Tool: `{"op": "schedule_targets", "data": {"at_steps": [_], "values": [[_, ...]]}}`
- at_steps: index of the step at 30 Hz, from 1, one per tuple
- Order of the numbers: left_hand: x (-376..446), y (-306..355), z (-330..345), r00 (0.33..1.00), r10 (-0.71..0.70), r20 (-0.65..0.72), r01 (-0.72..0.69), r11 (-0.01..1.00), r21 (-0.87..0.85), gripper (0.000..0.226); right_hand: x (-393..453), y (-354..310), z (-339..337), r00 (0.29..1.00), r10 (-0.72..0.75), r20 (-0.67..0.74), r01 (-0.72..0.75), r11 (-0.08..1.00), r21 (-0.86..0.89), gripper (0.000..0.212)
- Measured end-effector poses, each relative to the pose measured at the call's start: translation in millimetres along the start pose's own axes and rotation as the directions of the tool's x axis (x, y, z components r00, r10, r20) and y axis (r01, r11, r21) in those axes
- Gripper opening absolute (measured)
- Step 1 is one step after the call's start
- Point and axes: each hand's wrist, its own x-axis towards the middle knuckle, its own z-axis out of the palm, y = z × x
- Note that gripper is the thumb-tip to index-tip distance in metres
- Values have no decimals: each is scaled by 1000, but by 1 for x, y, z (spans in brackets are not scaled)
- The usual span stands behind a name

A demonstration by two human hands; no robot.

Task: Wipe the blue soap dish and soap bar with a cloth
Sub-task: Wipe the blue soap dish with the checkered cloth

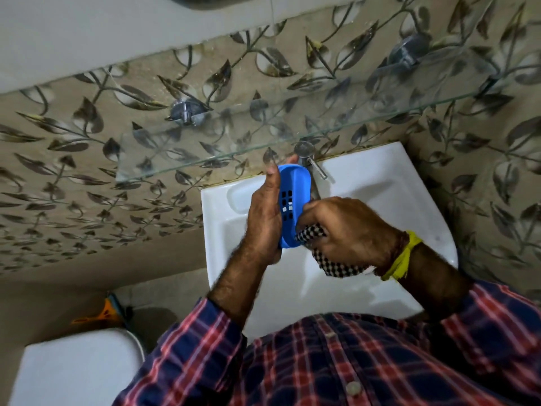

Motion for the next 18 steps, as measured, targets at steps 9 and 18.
{"op": "schedule_targets", "data": {"at_steps": [9,18], "values": [[6,10,2,988,6,-156,-26,992,-125,52,-5,15,-3,869,257,-423,29,827,561,36],[2,4,1,980,-79,-180,96,991,89,96,-14,0,10,975,152,-162,-30,813,582,31]]}}
